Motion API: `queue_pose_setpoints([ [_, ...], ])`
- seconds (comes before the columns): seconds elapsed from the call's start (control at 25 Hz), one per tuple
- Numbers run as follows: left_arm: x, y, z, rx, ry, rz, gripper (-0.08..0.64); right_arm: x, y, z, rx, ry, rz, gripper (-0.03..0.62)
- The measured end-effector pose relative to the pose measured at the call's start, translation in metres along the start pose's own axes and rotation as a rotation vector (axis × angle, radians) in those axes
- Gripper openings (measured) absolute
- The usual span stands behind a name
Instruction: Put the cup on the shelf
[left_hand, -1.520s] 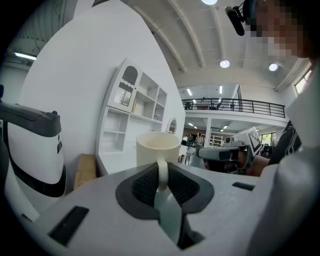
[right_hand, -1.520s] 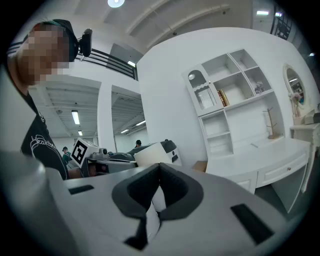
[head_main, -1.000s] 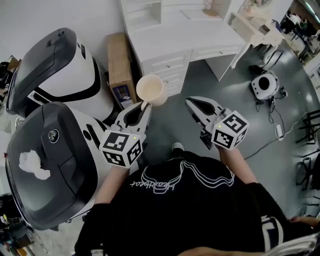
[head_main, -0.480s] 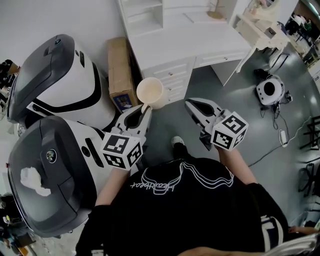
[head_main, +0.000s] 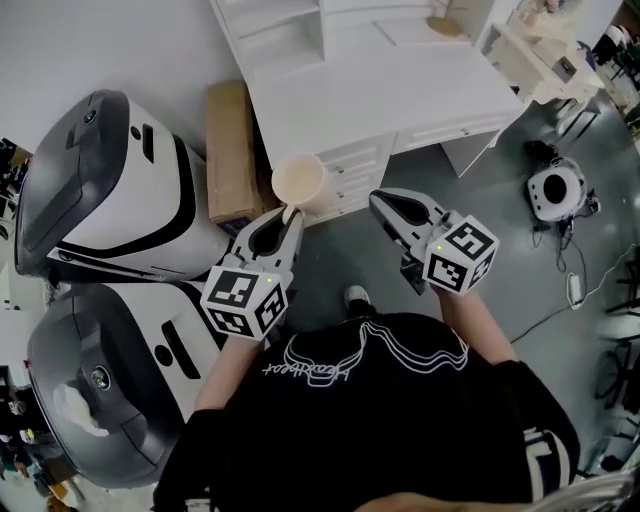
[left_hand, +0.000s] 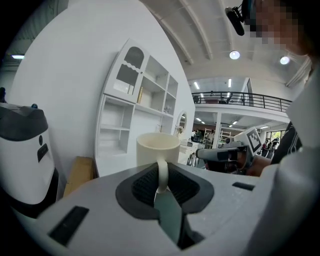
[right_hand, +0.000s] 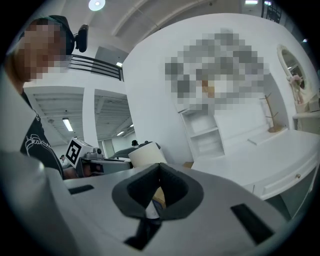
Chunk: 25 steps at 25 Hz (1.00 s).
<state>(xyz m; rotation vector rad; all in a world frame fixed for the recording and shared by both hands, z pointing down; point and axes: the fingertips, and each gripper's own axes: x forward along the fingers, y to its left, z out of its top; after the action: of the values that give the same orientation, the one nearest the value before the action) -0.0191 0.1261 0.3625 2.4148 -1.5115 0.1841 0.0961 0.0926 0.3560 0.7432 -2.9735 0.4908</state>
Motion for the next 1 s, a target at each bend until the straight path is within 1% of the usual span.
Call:
queue_pose_setpoints([
  [0.16,0.046,0.01,0.014,-0.004,0.007,0.017,0.051,0.015,-0.044,0.018,0.002,0.002,0.019,0.006],
  [0.28,0.073,0.017,0.023,-0.004,0.003,0.028,0.051,0.026,-0.068,0.031,-0.008,-0.003,0.037,0.006],
  [0.44,0.099,0.024,0.03,-0.009,0.015,0.051,0.051,0.033,-0.088,0.04,-0.022,0.004,0.064,0.006],
  [0.64,0.121,0.035,0.04,-0.001,0.007,0.058,0.051,0.043,-0.12,0.051,-0.016,-0.008,0.042,0.006],
  [1.0,0.158,0.07,0.051,-0.01,0.001,0.056,0.051,0.082,-0.154,0.053,-0.032,0.028,0.045,0.006],
])
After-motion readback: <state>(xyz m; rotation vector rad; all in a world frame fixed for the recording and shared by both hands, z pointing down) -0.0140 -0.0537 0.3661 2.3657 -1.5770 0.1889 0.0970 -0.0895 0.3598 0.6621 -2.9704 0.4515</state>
